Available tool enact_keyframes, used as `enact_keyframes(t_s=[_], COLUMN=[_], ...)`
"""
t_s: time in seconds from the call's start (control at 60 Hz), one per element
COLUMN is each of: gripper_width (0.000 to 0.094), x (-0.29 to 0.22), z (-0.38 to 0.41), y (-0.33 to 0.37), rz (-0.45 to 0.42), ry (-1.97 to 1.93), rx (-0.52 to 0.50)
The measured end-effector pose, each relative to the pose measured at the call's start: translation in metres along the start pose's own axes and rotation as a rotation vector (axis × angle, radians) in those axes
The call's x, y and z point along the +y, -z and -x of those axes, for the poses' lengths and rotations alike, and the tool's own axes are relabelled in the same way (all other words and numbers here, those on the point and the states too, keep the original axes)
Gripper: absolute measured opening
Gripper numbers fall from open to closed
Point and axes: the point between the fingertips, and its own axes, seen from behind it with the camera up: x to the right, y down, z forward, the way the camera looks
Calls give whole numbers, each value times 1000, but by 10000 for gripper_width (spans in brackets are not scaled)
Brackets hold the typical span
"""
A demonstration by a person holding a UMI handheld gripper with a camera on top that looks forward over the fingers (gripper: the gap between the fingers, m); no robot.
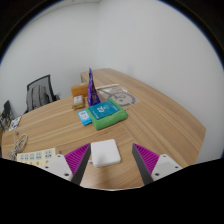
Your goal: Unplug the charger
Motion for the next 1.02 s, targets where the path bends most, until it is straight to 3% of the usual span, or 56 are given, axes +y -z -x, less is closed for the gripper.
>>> enact_keyframes(t_s=[0.233, 0.533, 0.717, 1.017], gripper_width=[860, 858, 859, 857], x=[-23, 17, 30, 42], z=[44, 97, 109, 128], y=[144, 318, 373, 401], rz=[-64, -82, -101, -122], ry=[127, 162, 201, 231], rx=[27, 7, 19, 5])
